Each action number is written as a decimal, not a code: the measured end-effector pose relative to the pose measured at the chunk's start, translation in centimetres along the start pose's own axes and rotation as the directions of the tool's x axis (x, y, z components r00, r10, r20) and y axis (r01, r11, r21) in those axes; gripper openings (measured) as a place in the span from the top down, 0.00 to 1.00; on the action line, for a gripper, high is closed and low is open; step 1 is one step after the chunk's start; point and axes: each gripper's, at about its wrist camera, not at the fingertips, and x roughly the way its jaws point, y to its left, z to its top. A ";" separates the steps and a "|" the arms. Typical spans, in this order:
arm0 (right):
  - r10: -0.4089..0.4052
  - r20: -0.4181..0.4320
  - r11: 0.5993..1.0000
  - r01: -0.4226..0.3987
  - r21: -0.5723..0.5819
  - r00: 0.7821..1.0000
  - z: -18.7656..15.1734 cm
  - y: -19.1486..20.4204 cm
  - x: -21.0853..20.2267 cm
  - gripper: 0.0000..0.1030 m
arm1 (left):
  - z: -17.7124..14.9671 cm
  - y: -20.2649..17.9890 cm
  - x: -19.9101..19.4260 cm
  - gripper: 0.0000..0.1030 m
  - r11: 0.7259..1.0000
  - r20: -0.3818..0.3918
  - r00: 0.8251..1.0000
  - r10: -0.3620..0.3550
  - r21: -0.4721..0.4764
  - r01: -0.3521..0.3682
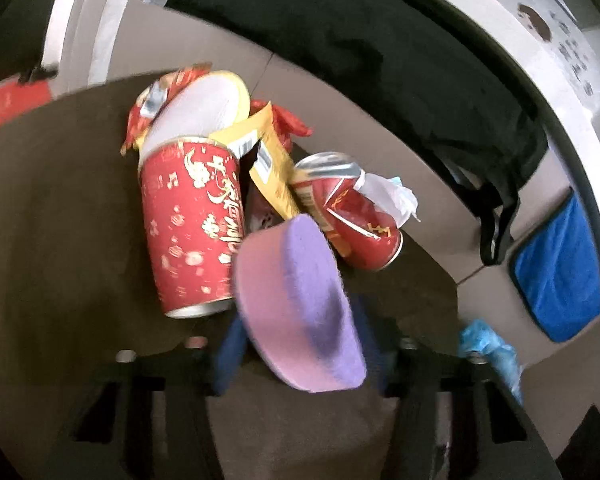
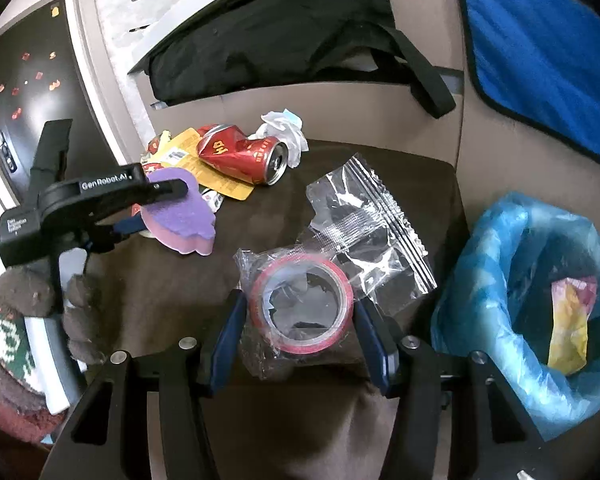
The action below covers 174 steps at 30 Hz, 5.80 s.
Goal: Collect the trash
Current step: 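Grasp the pink-purple sponge with the left tool while the right tool grasps the bagged tape roll, then carry sponge and tape roll over the blue bin and open both tools, then move both open tools back to the trash pile, then grasp the red paper cup with the right tool while the left tool grasps the gold wrapper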
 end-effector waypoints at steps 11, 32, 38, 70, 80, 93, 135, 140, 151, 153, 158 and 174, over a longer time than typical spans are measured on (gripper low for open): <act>0.018 0.018 1.000 -0.018 -0.023 1.000 0.7 1.2 -0.1 0.50 | -1.5 -2.3 -4.6 0.66 0.969 0.071 0.997 -0.026 0.246 0.008; -0.027 0.133 0.999 0.033 -0.039 0.991 2.0 1.2 -5.1 0.50 | -2.3 -6.2 -9.6 0.66 0.920 0.128 0.986 -0.109 0.388 0.051; -0.085 0.211 0.995 0.093 -0.031 0.974 2.7 -0.4 -9.0 0.50 | -2.8 -9.8 -11.1 0.66 0.887 0.129 0.974 -0.185 0.449 0.109; -0.360 0.193 0.921 0.314 0.231 0.913 -0.7 -18.2 -12.5 0.50 | -9.5 -28.5 2.1 0.66 0.688 -0.230 0.914 -0.333 0.603 0.403; -0.338 0.145 0.911 0.284 0.297 0.930 -1.2 -20.7 -9.6 0.50 | -10.8 -28.5 5.8 0.66 0.695 -0.288 0.916 -0.280 0.597 0.400; -0.342 0.126 0.901 0.287 0.326 0.931 -1.4 -21.7 -8.5 0.47 | -10.0 -28.2 7.5 0.47 0.715 -0.328 0.885 -0.330 0.525 0.461; -0.075 0.145 0.990 0.091 -0.108 0.987 5.3 4.5 -1.4 0.44 | 2.2 1.3 -6.5 0.43 0.947 0.116 0.993 -0.015 0.321 -0.024; -0.011 0.094 0.988 0.025 -0.155 0.995 6.0 7.9 0.8 0.44 | 3.0 6.8 -8.3 0.43 0.967 0.152 0.988 0.019 0.249 -0.056; 0.111 -0.048 0.955 -0.120 -0.273 0.993 7.6 14.7 8.3 0.44 | 4.6 13.1 -9.2 0.41 0.985 0.155 0.987 0.040 0.161 -0.065; 0.144 -0.085 0.948 -0.162 -0.273 0.986 8.0 15.6 9.7 0.44 | 4.8 13.6 -8.9 0.41 0.986 0.146 0.989 0.036 0.157 -0.059; 0.142 -0.135 0.933 -0.178 -0.312 0.981 8.8 17.3 12.7 0.44 | 5.6 13.7 -7.8 0.41 0.977 0.147 0.989 0.018 0.209 -0.049; 0.154 -0.145 0.940 -0.191 -0.284 0.977 8.6 15.2 12.7 0.49 | 12.5 9.3 -0.4 0.41 0.884 0.141 0.990 -0.024 0.464 -0.044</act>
